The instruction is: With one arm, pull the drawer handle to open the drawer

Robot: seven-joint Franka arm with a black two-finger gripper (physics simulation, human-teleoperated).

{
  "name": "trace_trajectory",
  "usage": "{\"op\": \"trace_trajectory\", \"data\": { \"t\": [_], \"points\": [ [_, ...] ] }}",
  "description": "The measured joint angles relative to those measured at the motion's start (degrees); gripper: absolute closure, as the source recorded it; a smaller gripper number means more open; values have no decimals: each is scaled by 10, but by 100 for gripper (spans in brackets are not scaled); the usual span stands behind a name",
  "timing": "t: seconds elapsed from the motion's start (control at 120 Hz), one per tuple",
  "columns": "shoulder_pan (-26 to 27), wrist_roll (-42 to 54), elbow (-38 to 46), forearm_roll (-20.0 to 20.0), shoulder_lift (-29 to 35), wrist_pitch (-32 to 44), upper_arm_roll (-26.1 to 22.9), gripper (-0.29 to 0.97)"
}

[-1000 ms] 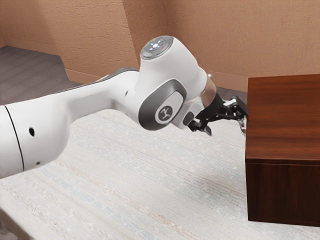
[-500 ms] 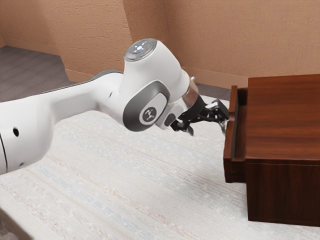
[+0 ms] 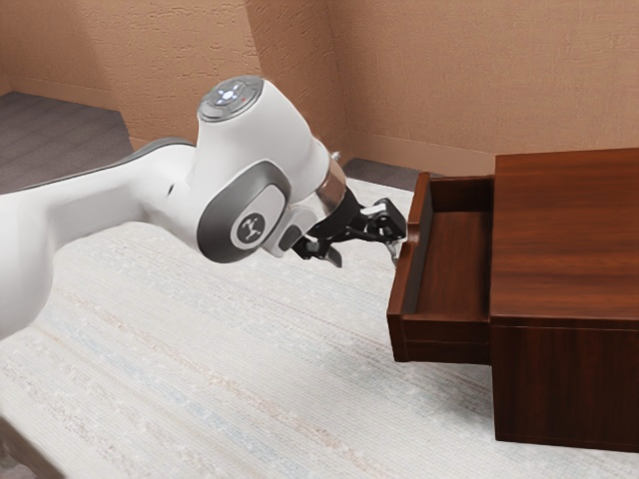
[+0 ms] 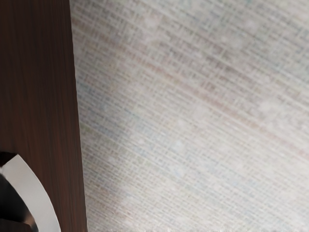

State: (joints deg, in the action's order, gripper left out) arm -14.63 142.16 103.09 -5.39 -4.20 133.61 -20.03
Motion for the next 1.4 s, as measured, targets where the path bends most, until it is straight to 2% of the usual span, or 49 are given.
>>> {"op": "trace_trajectory", "data": {
  "t": [0.108,0.175,0.225,0.408,0.475,0.55,0.592,0.692,0.733,0.783,0.975,1.008,1.058,1.125,1.4],
  "points": [
    [-7,3,11,1,7,0,2,2],
    [-11,4,20,1,17,0,4,4],
    [-15,4,28,1,29,0,6,13],
    [-35,5,52,1,65,0,14,5],
    [-23,5,51,2,79,-1,14,3],
    [24,4,51,2,96,-1,17,2],
    [70,4,51,2,110,-1,40,2],
    [274,2,42,3,144,-3,234,1],
    [312,-3,30,3,146,-6,278,1],
    [330,-22,-3,3,137,-21,310,1],
    [309,-190,-91,4,130,-186,376,0],
    [281,-221,-94,4,132,-214,359,0],
    [212,-265,-96,3,142,-252,302,0],
    [173,-318,-98,3,148,-293,275,0],
    [160,-485,-99,4,145,-371,263,0]
  ]
}}
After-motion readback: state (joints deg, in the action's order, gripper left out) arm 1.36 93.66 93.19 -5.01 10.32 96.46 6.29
